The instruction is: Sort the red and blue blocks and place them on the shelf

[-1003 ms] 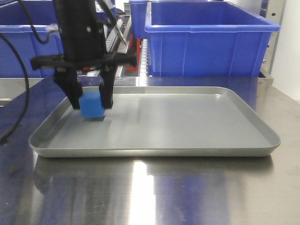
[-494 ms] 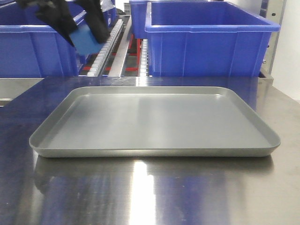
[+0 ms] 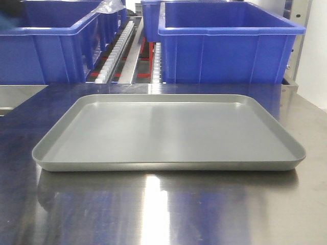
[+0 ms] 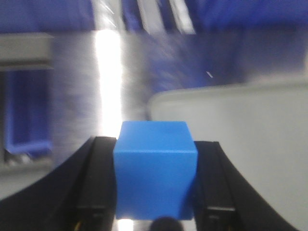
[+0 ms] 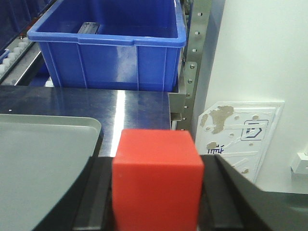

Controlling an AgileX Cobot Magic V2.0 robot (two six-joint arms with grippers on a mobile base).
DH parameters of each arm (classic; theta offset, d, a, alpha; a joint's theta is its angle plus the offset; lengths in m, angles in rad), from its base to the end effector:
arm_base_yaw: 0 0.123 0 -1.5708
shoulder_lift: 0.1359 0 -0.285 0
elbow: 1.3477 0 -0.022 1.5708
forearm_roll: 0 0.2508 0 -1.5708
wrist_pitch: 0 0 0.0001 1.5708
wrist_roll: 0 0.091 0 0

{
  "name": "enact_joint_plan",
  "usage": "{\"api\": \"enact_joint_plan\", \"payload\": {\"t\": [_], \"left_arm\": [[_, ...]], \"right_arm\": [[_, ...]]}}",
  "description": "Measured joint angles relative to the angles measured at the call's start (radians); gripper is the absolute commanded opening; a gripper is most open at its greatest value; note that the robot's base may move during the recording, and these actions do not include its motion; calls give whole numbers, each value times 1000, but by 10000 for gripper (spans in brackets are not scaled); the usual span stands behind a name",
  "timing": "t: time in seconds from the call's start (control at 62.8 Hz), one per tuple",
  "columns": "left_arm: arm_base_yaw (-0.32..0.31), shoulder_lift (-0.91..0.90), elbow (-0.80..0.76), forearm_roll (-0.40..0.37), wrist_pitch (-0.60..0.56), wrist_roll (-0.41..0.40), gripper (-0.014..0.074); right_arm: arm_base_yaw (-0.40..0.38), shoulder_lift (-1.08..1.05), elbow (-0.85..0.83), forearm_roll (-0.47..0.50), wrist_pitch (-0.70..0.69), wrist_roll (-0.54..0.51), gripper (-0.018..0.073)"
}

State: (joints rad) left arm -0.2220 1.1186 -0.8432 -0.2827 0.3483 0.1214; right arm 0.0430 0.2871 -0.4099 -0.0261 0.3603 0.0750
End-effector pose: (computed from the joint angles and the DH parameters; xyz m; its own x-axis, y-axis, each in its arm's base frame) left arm 0.2324 -0.0614 0.3232 -0.5260 -0.0289 -0.8500 0.2259 0.9588 -0.1724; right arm 0.0708 0.0022 0.3001 -0.1510 0.0441 -0.9875 -0.0263 0.9985 0.0486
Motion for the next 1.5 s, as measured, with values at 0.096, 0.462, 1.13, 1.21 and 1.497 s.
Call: {"api": "enact_joint_plan", "payload": {"t": [0.096, 0.462, 1.13, 1.21, 1.497], "left_arm": [[28, -141, 138, -2, -107, 0, 123], [73, -661, 440, 138, -180, 2, 123], [77, -846, 599, 150, -263, 5, 127], [100, -846, 599, 150, -263, 5, 127], [230, -846, 592, 152, -263, 5, 126]], "right_arm": [[0, 0, 0, 0, 0, 0, 57], [0, 0, 0, 0, 0, 0, 57], [0, 0, 0, 0, 0, 0, 57], [0, 0, 0, 0, 0, 0, 57], [0, 0, 0, 0, 0, 0, 57]]}}
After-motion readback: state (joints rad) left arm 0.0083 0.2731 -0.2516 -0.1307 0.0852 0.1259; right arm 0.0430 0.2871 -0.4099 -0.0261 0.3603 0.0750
